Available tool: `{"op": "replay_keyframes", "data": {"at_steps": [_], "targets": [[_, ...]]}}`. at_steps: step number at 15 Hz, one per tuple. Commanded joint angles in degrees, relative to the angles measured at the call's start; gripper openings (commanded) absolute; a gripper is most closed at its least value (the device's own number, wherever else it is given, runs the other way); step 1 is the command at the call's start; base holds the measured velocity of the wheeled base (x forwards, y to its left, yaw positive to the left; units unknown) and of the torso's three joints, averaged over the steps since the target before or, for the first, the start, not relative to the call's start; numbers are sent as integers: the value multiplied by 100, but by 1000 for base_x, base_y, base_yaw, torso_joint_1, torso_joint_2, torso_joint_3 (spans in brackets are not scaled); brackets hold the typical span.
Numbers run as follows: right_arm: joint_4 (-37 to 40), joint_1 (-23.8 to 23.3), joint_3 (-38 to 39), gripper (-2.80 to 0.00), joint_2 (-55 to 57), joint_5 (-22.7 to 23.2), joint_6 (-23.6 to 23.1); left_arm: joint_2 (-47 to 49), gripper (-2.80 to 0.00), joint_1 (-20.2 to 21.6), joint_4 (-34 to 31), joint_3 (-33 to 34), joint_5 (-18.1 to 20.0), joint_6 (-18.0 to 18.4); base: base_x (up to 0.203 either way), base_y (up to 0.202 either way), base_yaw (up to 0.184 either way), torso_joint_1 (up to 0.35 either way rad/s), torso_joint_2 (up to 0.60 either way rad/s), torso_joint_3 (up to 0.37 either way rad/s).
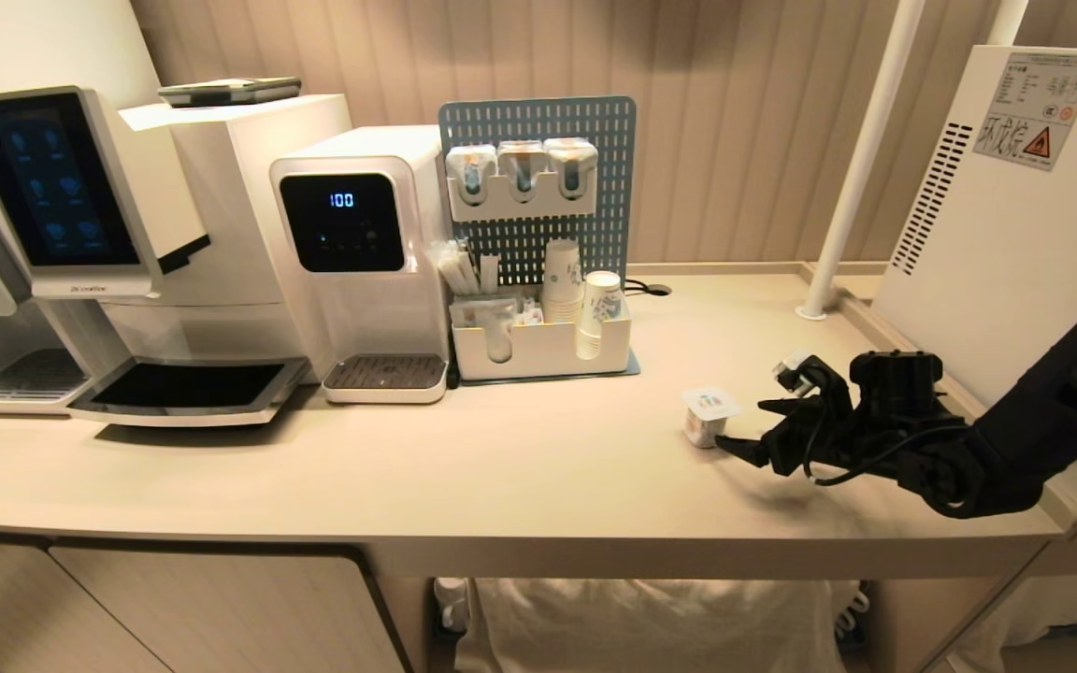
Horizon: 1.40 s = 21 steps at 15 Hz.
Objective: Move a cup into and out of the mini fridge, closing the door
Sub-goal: Put the yoghurt in the freezer
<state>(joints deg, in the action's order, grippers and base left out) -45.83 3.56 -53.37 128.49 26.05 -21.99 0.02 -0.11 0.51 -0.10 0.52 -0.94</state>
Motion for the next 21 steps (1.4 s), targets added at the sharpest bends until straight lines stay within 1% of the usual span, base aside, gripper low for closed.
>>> {"op": "replay_keyframes", "data": {"at_steps": [1, 4, 6, 10, 11, 14, 15, 18, 21], "targets": [[78, 99, -289, 0, 149, -66, -8, -2, -280, 2, 2, 1, 0, -3, 0, 0, 0, 0, 0, 0], [505, 207, -666, 0, 282, -153, 11, -2, -280, 2, 2, 10, 0, -3, 0, 0, 0, 0, 0, 0], [592, 309, -869, 0, 365, -293, 11, -2, -280, 2, 2, 2, 0, -3, 0, 0, 0, 0, 0, 0], [944, 487, -1274, 0, 471, -354, 27, -2, -280, 2, 2, 4, 0, -3, 0, 0, 0, 0, 0, 0], [1076, 526, -1399, 0, 497, -461, 23, -2, -280, 2, 2, 1, 0, -3, 0, 0, 0, 0, 0, 0], [1220, 619, -1727, 0, 674, -593, 28, -2, -280, 2, 2, 1, 0, -3, 0, 0, 0, 0, 0, 0], [1301, 620, -1762, -280, 680, -610, 28, -2, -280, 2, 2, 10, 0, -3, 0, 0, 0, 0, 0, 0], [1362, 620, -1802, -280, 653, -704, 47, -2, -280, 2, 2, 1, 0, -3, 0, 0, 0, 0, 0, 0], [1390, 610, -1643, -280, 444, -708, 58, -2, -280, 2, 2, 1, 0, -3, 0, 0, 0, 0, 0, 0]]}}
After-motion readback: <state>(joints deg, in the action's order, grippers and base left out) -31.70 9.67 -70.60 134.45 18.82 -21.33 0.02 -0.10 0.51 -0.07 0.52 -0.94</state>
